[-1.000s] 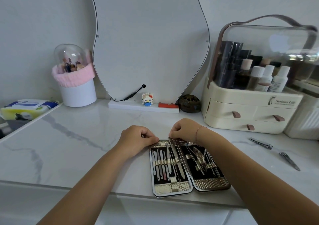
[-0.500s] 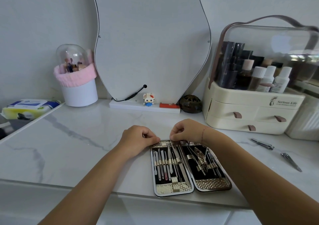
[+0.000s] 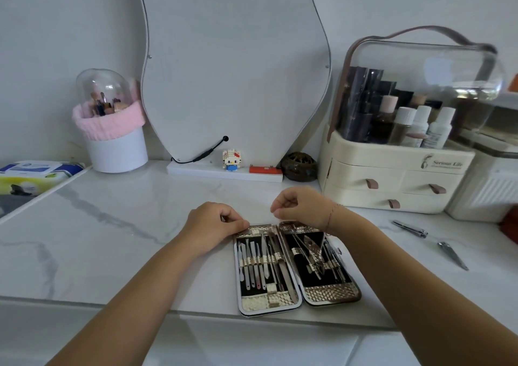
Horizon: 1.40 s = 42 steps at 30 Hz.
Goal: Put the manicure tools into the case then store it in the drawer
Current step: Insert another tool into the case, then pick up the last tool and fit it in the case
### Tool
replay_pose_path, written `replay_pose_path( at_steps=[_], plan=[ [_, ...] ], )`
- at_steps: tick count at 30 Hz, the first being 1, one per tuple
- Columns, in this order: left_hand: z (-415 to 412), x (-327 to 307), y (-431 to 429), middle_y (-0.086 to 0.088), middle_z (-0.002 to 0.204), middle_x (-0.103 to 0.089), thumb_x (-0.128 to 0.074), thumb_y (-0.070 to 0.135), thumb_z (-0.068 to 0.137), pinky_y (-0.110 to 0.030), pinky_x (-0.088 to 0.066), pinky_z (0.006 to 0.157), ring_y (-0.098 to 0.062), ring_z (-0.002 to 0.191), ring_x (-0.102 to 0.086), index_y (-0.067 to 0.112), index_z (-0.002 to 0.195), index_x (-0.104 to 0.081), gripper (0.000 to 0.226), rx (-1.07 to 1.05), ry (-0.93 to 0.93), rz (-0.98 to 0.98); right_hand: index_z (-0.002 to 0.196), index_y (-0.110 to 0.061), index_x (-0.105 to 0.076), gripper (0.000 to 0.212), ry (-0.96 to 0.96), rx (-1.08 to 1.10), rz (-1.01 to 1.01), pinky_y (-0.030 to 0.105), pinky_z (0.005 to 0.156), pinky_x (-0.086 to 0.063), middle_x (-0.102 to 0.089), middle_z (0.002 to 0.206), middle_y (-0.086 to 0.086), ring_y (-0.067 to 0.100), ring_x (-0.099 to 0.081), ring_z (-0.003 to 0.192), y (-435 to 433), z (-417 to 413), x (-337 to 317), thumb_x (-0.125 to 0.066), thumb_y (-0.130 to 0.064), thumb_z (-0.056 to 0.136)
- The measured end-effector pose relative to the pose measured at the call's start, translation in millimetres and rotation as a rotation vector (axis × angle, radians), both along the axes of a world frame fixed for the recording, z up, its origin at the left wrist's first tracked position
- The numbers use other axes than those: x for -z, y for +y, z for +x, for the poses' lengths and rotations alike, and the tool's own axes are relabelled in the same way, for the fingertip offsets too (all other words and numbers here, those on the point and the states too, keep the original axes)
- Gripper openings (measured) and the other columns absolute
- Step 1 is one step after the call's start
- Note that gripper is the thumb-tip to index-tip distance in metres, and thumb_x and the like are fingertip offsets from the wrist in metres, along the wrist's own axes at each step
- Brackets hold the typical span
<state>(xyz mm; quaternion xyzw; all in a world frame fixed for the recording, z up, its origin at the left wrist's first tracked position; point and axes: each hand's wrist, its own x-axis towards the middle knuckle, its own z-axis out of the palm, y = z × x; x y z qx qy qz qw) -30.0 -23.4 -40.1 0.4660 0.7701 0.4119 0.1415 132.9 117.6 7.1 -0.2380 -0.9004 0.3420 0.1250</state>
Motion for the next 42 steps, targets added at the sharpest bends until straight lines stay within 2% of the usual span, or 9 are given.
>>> replay_pose_path(
  at_steps=[7, 11, 15, 21, 25, 30, 33, 36, 42],
  plan=[
    [0.4, 0.1, 0.4, 0.016, 0.069, -0.071, -0.077, 0.035, 0.073, -0.025, -0.043, 0.070, -0.006, 0.077, -0.063, 0.032, 0.065, -0.074, 0.009, 0.018, -0.008, 0.006, 0.079, -0.014, -0.070, 0.001, 0.178, 0.429, 0.174, 0.007, 0.059, -0.042, -0.066, 0.073, -0.004, 0.006, -0.057, 0.067, 24.7, 98.3, 2.2, -0.069, -0.014, 0.080],
    [2.6, -2.5, 0.1, 0.019, 0.066, -0.070, -0.077, 0.033, 0.074, -0.022, -0.041, 0.066, -0.003, 0.074, -0.062, 0.031, 0.063, -0.073, 0.011, 0.020, -0.015, 0.004, 0.079, -0.017, -0.069, 0.005, 0.200, 0.685, 0.246, 0.023, 0.062, -0.041, -0.062, 0.071, -0.003, 0.010, -0.053, 0.065, 45.8, 159.6, 10.1, -0.074, -0.017, 0.077],
    [6.0, -4.6, -2.2, 0.017, 0.067, -0.071, -0.078, 0.031, 0.074, -0.023, -0.042, 0.067, -0.006, 0.076, -0.063, 0.032, 0.065, -0.074, 0.009, 0.032, -0.027, 0.013, 0.099, -0.014, -0.069, 0.029, 0.003, 0.782, 0.350, 0.029, 0.074, -0.041, -0.065, 0.092, 0.004, 0.017, -0.055, 0.083, 64.3, 185.5, 21.9, -0.073, -0.030, 0.076],
    [7.4, -3.4, -5.1, 0.018, 0.070, -0.072, -0.078, 0.032, 0.073, -0.025, -0.045, 0.073, -0.007, 0.078, -0.064, 0.040, 0.065, -0.074, 0.012, 0.045, -0.041, 0.022, 0.078, -0.021, -0.070, 0.005, -0.103, 0.828, 0.331, 0.042, 0.090, -0.046, -0.069, 0.088, 0.005, 0.028, -0.060, 0.092, 71.1, 181.6, 33.4, -0.069, -0.027, 0.078],
    [9.1, -4.2, -5.0, 0.014, 0.079, -0.072, -0.075, 0.028, 0.077, -0.024, -0.046, 0.076, -0.005, 0.083, -0.063, 0.036, 0.070, -0.072, 0.011, 0.019, -0.022, 0.054, 0.063, -0.029, -0.060, 0.020, -0.107, 0.801, 0.327, 0.041, 0.085, -0.048, -0.067, 0.072, -0.001, 0.024, -0.060, 0.079, 63.7, 175.0, 28.2, -0.067, -0.025, 0.081],
    [23.9, -16.4, -5.5, 0.014, 0.093, -0.064, -0.067, 0.026, 0.084, -0.024, -0.044, 0.082, -0.001, 0.090, -0.056, 0.033, 0.091, -0.068, 0.010, -0.007, 0.117, 0.200, 0.083, -0.020, -0.069, 0.004, 0.121, 0.580, 0.282, 0.016, 0.062, -0.041, -0.064, 0.075, -0.009, 0.005, -0.057, 0.072, 14.9, 148.5, 6.9, -0.066, -0.022, 0.083],
    [58.1, -36.9, -10.9, 0.014, 0.098, -0.069, -0.067, 0.034, 0.083, -0.016, -0.044, 0.083, 0.001, 0.093, -0.061, 0.029, 0.104, -0.070, 0.022, 0.136, -0.086, 0.214, 0.083, -0.024, -0.068, 0.004, 0.242, 0.397, 0.188, 0.008, 0.065, -0.047, -0.068, 0.077, -0.011, 0.000, -0.061, 0.073, -29.1, 122.2, -4.1, -0.070, -0.025, 0.080],
    [84.9, -46.3, -21.3, 0.012, 0.100, -0.073, -0.068, 0.045, 0.072, -0.018, -0.048, 0.087, -0.001, 0.096, -0.066, 0.029, 0.106, -0.071, 0.037, 0.283, -0.311, 0.158, 0.080, -0.024, -0.069, 0.005, 0.336, 0.283, 0.045, 0.016, 0.066, -0.053, -0.071, 0.072, -0.003, 0.006, -0.064, 0.069, -63.8, 100.0, -7.7, -0.072, -0.021, 0.078],
    [94.2, -37.5, -42.4, -0.004, 0.088, -0.076, -0.071, 0.009, 0.080, -0.017, -0.053, 0.073, -0.014, 0.081, -0.071, 0.012, 0.099, -0.074, 0.019, 0.240, -0.458, 0.205, 0.079, -0.017, -0.071, 0.004, 0.436, 0.233, -0.169, 0.022, 0.072, -0.055, -0.073, 0.075, 0.003, 0.011, -0.067, 0.072, -81.6, 78.2, 3.4, -0.073, -0.014, 0.077]
  ],
)
